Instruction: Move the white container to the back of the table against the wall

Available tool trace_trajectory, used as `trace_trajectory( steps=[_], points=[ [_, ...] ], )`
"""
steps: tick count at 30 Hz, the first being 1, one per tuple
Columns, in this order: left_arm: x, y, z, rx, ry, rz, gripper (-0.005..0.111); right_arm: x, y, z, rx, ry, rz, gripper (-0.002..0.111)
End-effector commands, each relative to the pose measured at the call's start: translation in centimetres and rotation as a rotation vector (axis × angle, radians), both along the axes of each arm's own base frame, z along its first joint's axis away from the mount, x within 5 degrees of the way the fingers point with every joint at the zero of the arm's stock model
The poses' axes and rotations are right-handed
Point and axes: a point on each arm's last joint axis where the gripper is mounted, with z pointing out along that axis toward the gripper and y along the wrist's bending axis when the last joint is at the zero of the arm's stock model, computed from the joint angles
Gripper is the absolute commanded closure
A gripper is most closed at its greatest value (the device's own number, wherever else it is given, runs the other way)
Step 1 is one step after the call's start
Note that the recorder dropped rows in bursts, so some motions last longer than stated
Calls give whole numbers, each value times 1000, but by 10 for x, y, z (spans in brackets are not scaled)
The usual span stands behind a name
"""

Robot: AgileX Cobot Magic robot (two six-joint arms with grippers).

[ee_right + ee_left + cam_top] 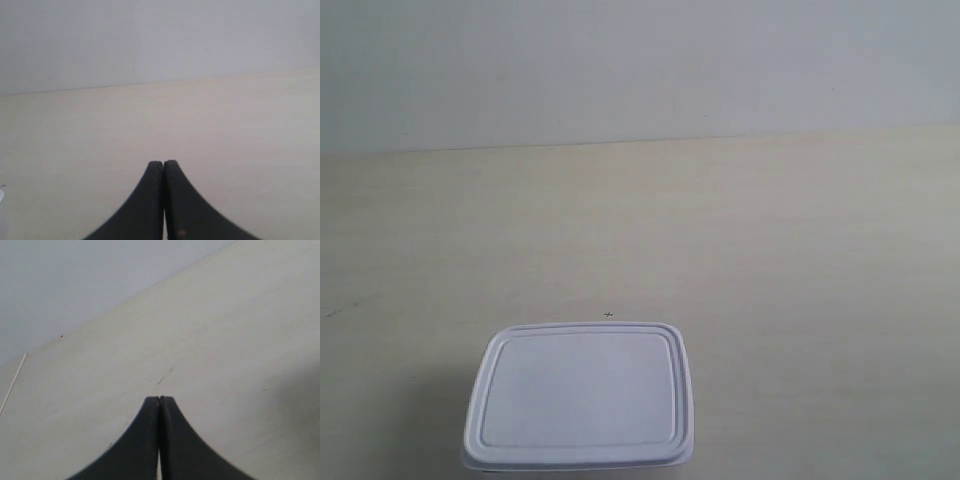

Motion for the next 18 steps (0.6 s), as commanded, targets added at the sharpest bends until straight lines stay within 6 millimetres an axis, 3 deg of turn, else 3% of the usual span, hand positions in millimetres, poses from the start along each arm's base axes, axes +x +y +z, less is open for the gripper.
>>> trace_trajectory(
  steps=[1,12,13,15,18],
  points=[
    [0,0,0,-6,-10,6,107,0,0,0,4,-10,-8,108],
    [0,0,0,-6,-10,4,107,1,-2,6,32,-84,-27,108],
    [0,0,0,-6,-10,1,107,2,-2,9,75,-110,-37,108],
    [0,-1,0,-6,-9,-21,107,2,-4,19,358,-190,-76,108],
    [0,-3,0,-10,-10,-43,107,2,-7,25,494,-245,-108,108]
  ],
)
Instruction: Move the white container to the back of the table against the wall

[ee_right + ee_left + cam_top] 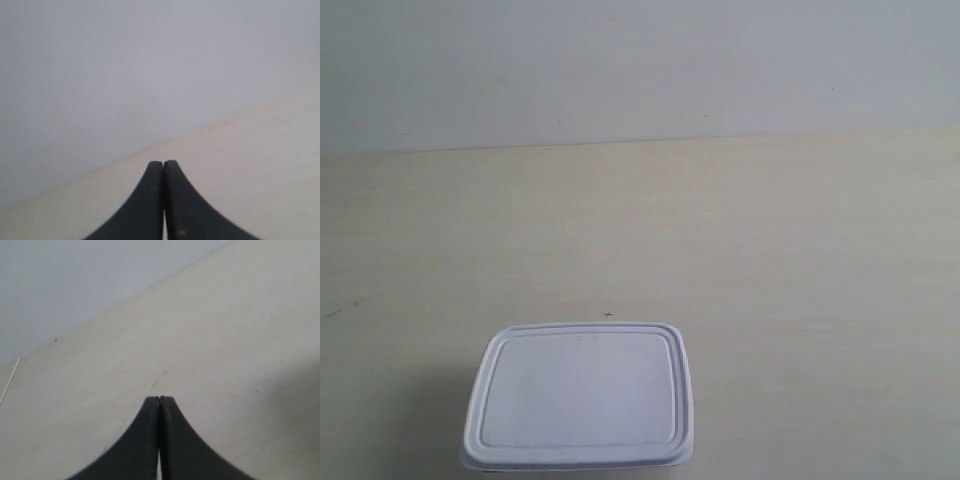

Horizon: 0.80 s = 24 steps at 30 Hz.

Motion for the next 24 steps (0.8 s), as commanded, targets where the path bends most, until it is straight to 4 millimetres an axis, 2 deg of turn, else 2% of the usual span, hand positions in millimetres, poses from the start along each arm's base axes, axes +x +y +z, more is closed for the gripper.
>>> trace_trajectory(
  steps=[1,3,5,12,15,19,24],
  points=[
    [0,-2,0,-24,-13,-19,107,0,-6,7,215,-82,-50,108],
    [0,-2,1,-31,-11,-23,107,0,-4,5,275,-48,-28,108],
    [-1,-2,16,-21,-56,-23,107,-2,4,5,281,34,43,108],
    [-8,-5,59,-16,-181,-31,107,-12,12,38,211,22,142,108],
    [-6,-4,72,-15,-184,-31,107,-19,15,54,165,4,181,108],
    [-1,-4,91,-51,-181,-37,107,-18,22,61,63,90,256,108],
    [10,-4,123,-116,-201,-45,107,-18,25,70,42,82,305,108]
  ],
)
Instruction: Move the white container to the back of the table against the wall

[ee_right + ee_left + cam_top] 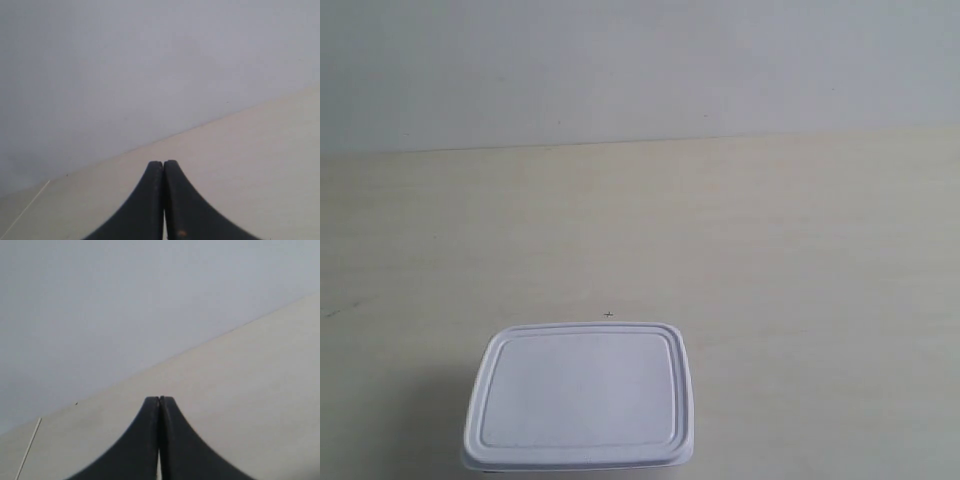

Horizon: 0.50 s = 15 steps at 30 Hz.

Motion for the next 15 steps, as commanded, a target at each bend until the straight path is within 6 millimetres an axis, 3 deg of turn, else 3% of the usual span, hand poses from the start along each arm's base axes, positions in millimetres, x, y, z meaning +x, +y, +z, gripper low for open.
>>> trace_trajectory(
  steps=[1,7,15],
  points=[
    [8,0,33,-61,-38,-18,107,-1,3,9,-31,-3,58,108],
    [22,2,80,-80,-80,-27,107,0,11,18,-66,56,196,108],
    [41,6,133,-70,-134,-30,107,18,27,24,-184,185,383,108]
  ],
)
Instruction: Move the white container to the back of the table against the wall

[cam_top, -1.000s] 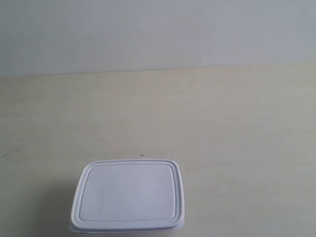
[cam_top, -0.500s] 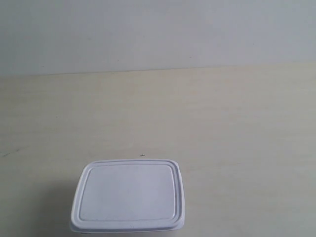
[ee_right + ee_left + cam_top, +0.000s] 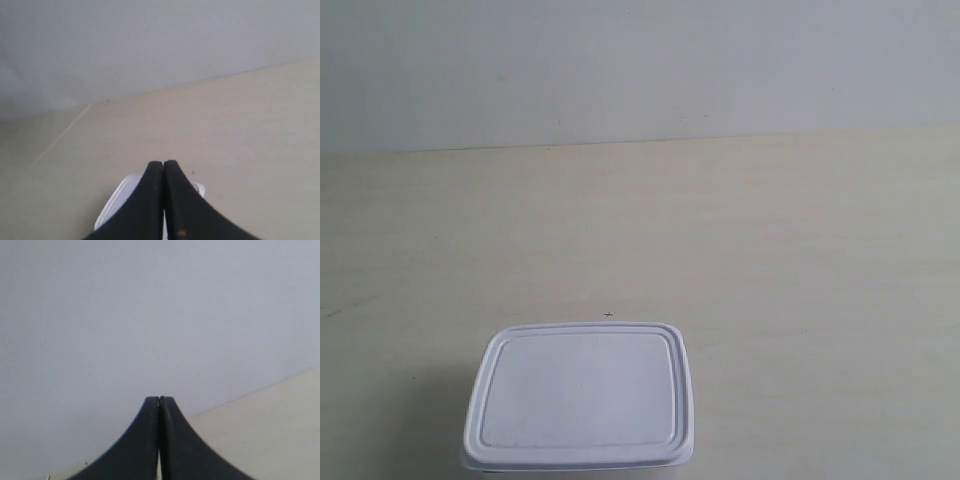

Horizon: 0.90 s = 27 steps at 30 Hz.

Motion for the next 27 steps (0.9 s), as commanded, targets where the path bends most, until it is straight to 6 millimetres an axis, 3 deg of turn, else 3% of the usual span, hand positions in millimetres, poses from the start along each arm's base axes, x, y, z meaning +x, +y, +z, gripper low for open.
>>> trace_trajectory(
  steps=[1,7,27],
  points=[
    [12,2,25,-12,-30,-7,107,10,9,2,-69,57,100,108],
    [20,3,34,-13,-28,-7,107,18,14,3,-60,59,122,108],
    [20,4,34,-9,-26,-7,107,6,23,-3,-149,55,301,108]
  ],
)
